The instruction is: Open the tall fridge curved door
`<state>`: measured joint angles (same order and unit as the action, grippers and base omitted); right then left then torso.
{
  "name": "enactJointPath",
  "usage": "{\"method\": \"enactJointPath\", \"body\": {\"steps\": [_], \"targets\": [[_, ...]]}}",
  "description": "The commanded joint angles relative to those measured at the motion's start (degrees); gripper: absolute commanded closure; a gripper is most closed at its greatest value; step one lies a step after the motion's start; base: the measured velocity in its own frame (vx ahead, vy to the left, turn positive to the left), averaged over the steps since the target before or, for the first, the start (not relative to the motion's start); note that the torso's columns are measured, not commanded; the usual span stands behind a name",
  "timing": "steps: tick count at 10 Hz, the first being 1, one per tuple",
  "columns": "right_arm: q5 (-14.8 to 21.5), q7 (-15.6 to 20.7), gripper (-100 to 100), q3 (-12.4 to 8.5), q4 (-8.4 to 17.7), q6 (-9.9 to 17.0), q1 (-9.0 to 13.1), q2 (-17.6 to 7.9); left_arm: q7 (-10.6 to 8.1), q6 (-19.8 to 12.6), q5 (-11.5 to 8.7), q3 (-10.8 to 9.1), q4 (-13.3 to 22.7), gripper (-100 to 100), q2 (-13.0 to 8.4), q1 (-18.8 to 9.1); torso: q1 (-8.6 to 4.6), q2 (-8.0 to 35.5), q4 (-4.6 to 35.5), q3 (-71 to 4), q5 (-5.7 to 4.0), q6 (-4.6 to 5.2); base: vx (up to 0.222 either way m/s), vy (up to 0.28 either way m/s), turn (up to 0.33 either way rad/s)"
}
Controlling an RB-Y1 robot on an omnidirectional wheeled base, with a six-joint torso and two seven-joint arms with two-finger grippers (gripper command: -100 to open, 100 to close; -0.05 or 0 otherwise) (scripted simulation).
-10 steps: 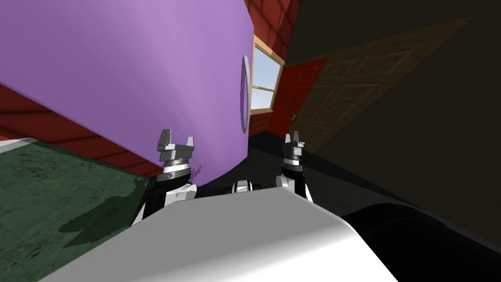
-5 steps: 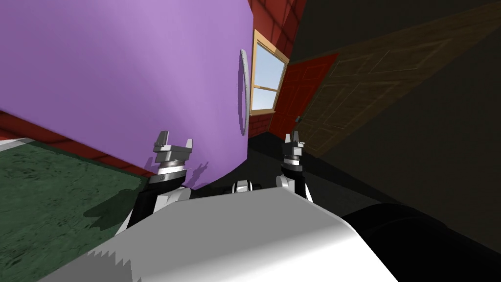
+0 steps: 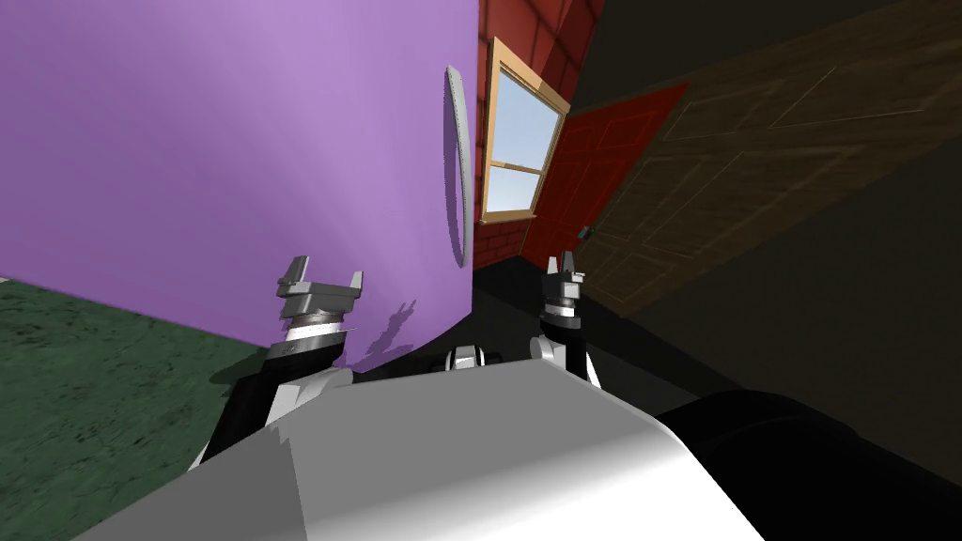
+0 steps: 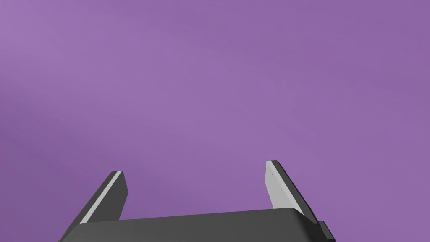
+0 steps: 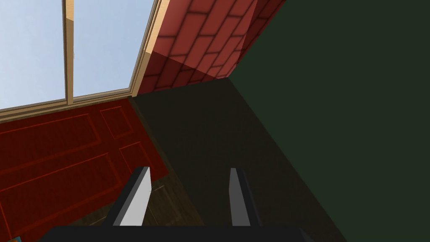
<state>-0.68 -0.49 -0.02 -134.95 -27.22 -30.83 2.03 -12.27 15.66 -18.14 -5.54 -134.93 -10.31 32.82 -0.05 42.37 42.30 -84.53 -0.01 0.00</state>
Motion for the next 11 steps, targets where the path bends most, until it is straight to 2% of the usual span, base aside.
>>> {"method": "enactJointPath", "body": {"steps": [1,6,11], "targets": [[0.0,0.0,0,0.0,0.0,0.0,0.0,0.0,-2.6,-2.29,-4.34,-1.63,-0.83,-100,0.07,1.43,-0.03,0.02,0.01,0.02,-0.02,0.0,0.199,-0.217,0.122],[0.0,0.0,0,0.0,0.0,0.0,-0.01,0.0,-7.61,-7.07,-13.02,-4.95,-2.37,-100,-0.14,4.53,0.07,-0.09,-0.02,-0.05,0.02,0.0,0.222,-0.227,0.138],[0.0,0.0,0,0.0,0.0,0.0,0.0,0.0,-12.76,-12.27,-21.81,-8.39,-2.66,-100,-1.31,7.46,0.07,0.01,0.0,0.0,0.01,0.0,0.202,-0.244,0.147]]}}
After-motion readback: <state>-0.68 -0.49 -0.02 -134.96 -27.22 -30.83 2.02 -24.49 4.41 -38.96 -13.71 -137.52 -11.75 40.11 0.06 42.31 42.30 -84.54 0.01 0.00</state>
